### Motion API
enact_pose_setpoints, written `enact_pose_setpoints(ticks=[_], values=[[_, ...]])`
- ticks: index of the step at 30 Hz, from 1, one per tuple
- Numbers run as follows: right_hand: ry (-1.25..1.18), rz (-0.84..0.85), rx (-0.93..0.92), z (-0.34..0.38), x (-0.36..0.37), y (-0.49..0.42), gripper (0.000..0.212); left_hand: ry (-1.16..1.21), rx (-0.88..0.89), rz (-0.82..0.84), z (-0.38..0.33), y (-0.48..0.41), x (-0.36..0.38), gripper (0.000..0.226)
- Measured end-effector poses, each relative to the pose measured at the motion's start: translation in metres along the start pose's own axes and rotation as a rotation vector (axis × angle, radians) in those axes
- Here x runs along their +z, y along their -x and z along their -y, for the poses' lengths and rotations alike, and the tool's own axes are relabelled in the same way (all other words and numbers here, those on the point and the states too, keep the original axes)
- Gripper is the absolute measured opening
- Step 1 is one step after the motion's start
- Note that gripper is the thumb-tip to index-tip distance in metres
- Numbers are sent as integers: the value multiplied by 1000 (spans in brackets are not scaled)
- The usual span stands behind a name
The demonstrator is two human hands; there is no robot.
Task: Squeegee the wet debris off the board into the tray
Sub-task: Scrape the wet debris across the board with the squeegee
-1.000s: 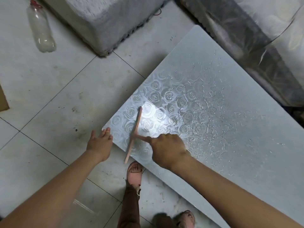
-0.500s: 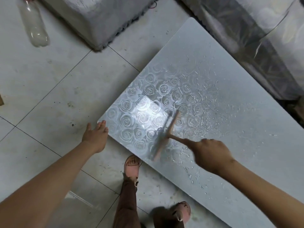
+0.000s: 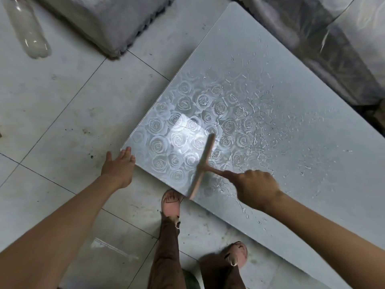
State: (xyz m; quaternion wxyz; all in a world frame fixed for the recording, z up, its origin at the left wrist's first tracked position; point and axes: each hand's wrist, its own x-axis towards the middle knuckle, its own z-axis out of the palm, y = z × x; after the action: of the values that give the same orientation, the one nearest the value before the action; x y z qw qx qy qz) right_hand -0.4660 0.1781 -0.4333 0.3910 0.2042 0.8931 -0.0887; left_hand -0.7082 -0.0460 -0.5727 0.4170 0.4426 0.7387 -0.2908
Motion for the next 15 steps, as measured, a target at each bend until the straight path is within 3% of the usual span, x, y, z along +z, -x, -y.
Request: enact_pose_setpoints(ticks=[5, 11, 15], values=[[80, -1, 125, -24, -7, 23, 67, 22, -10, 0, -2, -2, 0, 62], [36, -95, -113, 54, -39, -10, 74, 14, -12, 15, -2, -2, 1, 62], [83, -73, -152, 89, -43, -46, 73, 25, -2, 32, 0, -3, -2, 62]])
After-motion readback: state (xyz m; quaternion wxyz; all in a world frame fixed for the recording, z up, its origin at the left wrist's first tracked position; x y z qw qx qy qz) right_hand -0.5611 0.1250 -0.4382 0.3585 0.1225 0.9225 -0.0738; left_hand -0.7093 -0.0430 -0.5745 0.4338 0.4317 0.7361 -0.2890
